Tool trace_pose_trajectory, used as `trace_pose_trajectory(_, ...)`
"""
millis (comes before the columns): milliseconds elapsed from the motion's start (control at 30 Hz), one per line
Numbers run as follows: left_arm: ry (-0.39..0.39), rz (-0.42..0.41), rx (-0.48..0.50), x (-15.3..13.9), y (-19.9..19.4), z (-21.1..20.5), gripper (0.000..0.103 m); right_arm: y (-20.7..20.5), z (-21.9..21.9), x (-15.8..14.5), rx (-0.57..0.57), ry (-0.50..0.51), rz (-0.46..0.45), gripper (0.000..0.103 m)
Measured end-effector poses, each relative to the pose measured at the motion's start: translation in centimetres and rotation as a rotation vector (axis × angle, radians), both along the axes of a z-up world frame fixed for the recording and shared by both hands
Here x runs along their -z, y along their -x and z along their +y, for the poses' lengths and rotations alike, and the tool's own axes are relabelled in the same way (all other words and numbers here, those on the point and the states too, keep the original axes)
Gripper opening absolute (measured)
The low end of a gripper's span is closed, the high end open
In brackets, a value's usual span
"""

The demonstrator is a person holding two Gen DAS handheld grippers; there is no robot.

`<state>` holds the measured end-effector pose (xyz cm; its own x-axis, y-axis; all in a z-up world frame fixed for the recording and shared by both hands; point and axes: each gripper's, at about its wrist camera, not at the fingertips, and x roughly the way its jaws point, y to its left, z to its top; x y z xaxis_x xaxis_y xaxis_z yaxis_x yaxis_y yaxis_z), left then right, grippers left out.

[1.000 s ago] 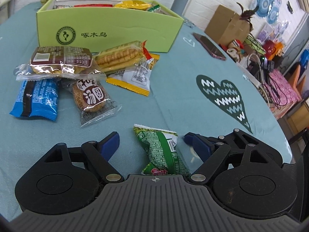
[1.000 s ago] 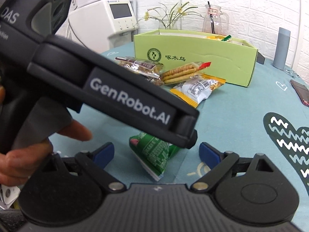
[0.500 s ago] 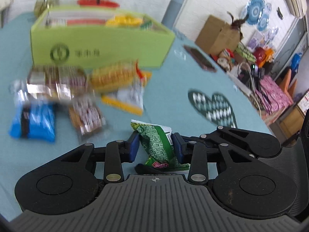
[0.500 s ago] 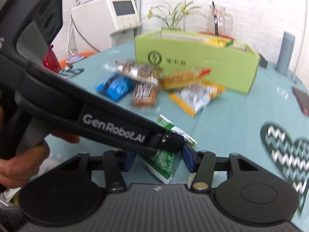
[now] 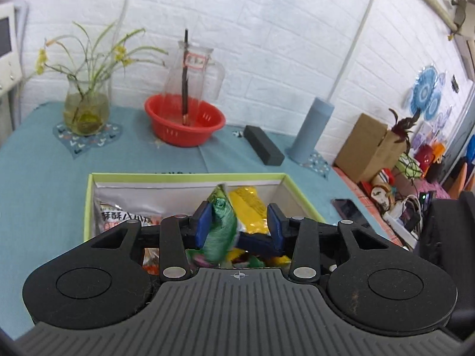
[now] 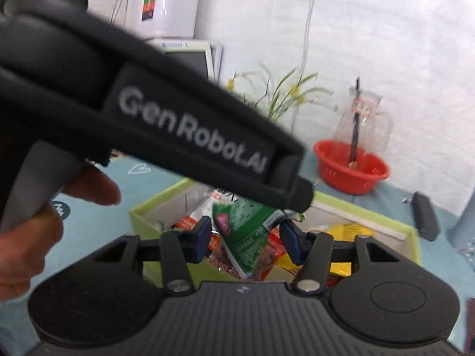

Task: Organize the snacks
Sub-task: 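Lower the green-white packet into the box and open the left gripper, then reach the left gripper to the brown bread bag and grasp it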

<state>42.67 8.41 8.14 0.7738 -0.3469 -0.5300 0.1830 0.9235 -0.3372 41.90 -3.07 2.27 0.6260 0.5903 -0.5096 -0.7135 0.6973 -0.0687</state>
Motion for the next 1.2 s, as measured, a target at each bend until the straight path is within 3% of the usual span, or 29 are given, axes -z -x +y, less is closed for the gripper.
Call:
trace_pose_trajectory(67,-0.012,0.038,-0.007,1.8,-1.7,0.3,0.023,-1.8,0.8,1.1,-0.024,-0.008,0.044,0.056)
trace_pose_trajectory(133,-0.045,0.050,-0.030,2.7,-2.5,0.6,0.026,-2.7,1.0,1.2,-0.024,-0.018,0.059,0.061)
trace_pose_trajectory(233,0.043,-0.002,-0.030,2.1,-1.6,2.3,0.054,-2.3,0.7,0.5,-0.023,-0.036,0.012,0.078)
trace_pose_trajectory(267,0.064,-0.024,-0.046,1.5,-1.0,2.8,0.063,-1.8,0.2,0.1,-0.013,-0.045,-0.015,0.088)
trace_pose_trajectory(400,0.066,-0.097,-0.074,-0.7,2.3,4.0,0.066,2.4,-2.5,-2.2,0.017,-0.077,-0.126,0.102)
trace_pose_trajectory(467,0.073,-0.112,-0.074,-1.2,4.6,4.3,0.069,5.2,-3.9,-2.8,0.011,-0.100,-0.156,0.102)
trace_pose_trajectory(600,0.075,-0.095,-0.079,0.3,9.6,4.5,0.073,9.4,-4.5,-2.2,-0.009,-0.126,-0.104,0.102)
trace_pose_trajectory(833,0.122,0.063,-0.184,5.8,14.8,6.1,0.074,15.4,-3.7,2.9,-0.055,-0.125,0.117,0.102)
trace_pose_trajectory(900,0.144,0.096,-0.199,7.0,15.1,6.6,0.074,16.0,-2.9,5.1,-0.066,-0.136,0.146,0.102)
trace_pose_trajectory(1000,0.129,0.130,-0.201,8.0,14.3,6.7,0.071,15.0,-1.6,5.6,-0.051,-0.114,0.161,0.102)
trace_pose_trajectory(1067,0.123,0.161,-0.190,8.7,13.6,6.6,0.058,13.9,-0.9,5.9,-0.038,-0.097,0.179,0.102)
trace_pose_trajectory(1133,0.131,0.178,-0.170,9.2,13.4,6.5,0.055,13.3,-0.2,6.1,-0.026,-0.092,0.196,0.102)
trace_pose_trajectory(1200,0.131,0.169,-0.155,8.9,13.9,6.3,0.042,14.1,-0.3,5.7,-0.047,-0.116,0.179,0.102)
